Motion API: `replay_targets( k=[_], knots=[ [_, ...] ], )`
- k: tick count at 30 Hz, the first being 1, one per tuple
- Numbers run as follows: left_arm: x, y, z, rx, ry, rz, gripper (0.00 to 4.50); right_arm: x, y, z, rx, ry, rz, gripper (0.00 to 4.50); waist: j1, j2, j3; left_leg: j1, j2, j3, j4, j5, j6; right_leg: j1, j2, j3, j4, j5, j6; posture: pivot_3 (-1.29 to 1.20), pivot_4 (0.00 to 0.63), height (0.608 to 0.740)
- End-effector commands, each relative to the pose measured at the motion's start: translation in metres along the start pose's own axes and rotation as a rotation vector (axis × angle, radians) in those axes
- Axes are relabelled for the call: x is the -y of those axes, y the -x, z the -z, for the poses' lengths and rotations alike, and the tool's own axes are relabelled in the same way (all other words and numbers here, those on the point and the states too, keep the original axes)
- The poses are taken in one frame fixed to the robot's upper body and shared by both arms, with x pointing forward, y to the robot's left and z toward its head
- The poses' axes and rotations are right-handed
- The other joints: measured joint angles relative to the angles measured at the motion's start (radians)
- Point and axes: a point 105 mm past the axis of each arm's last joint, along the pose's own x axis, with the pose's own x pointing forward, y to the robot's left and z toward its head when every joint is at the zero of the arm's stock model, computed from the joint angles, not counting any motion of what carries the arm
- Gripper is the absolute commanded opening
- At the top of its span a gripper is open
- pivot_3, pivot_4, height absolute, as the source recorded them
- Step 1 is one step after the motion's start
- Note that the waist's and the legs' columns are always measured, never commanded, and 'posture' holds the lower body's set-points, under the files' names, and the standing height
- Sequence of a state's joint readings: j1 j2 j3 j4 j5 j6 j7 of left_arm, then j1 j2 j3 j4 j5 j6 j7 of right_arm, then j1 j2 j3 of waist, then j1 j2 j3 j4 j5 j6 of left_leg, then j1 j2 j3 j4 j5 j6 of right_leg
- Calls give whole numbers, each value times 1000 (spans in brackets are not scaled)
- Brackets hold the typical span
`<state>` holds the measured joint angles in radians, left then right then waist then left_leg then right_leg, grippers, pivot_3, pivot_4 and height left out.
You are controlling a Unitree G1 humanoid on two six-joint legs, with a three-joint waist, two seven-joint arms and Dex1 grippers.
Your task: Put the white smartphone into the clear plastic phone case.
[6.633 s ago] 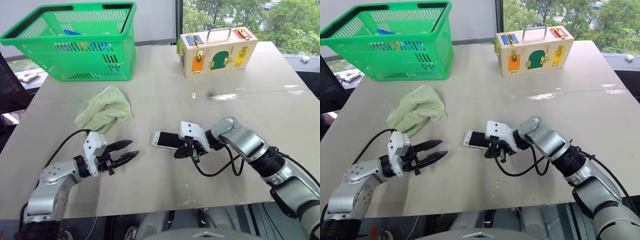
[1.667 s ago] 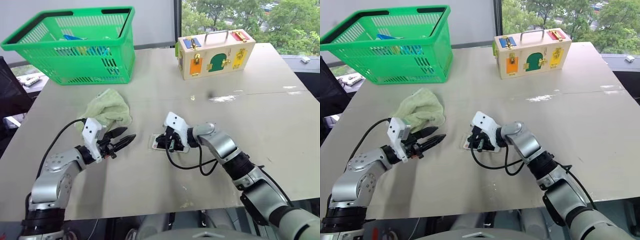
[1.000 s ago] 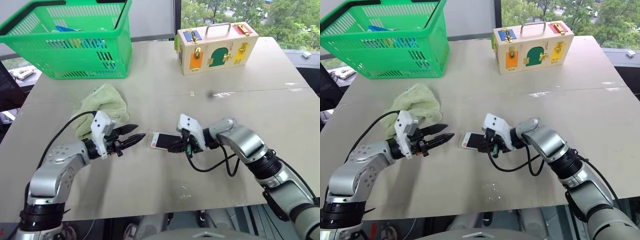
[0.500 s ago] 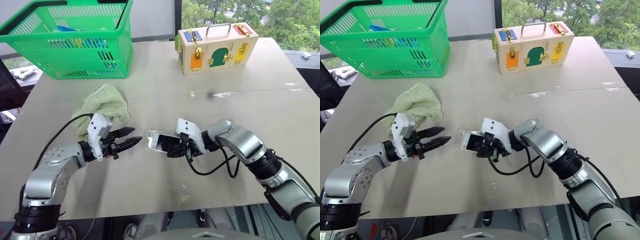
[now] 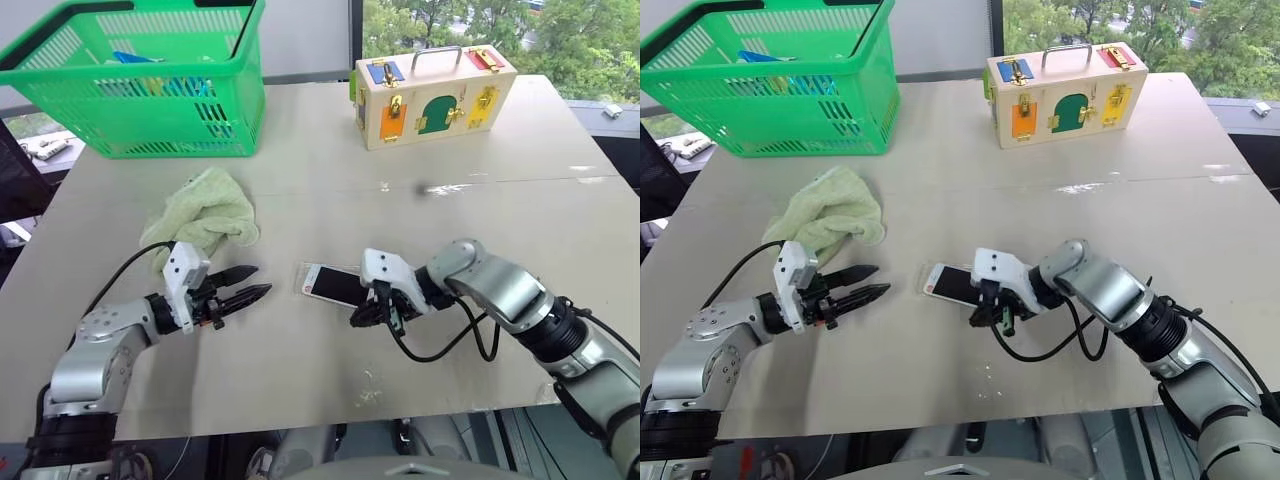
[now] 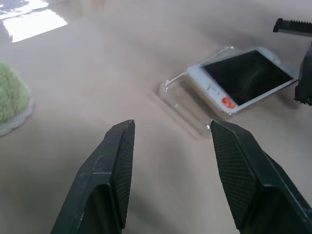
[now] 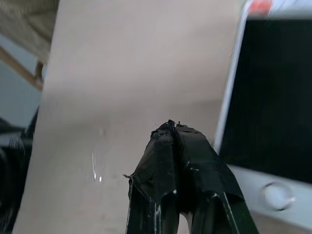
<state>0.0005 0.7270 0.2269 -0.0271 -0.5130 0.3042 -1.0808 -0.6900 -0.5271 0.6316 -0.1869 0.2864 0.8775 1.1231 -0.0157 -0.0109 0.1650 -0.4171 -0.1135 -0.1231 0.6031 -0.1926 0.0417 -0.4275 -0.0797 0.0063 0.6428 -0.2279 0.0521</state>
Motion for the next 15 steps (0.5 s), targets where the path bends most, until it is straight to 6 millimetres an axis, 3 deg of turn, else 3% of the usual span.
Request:
replay_targets(
  k=[1,8,15],
  knots=[
    [-3,8,2,14,-28,-7,2501,1,0,-2,-12,47,3,0,1,0,0,0,0,0,0,0,0,0,0,0,0,0,0,0,150,740],
    [-9,18,17,9,-24,-23,2501,12,1,-7,-14,61,43,0,-1,0,0,0,0,0,3,-1,2,0,0,0,2,1,-1,0,150,740],
    [-14,25,30,9,-21,-28,2501,-2,-1,-20,46,83,-24,0,2,0,0,0,0,0,7,-3,2,1,0,-1,4,1,-1,0,150,740]
  ],
)
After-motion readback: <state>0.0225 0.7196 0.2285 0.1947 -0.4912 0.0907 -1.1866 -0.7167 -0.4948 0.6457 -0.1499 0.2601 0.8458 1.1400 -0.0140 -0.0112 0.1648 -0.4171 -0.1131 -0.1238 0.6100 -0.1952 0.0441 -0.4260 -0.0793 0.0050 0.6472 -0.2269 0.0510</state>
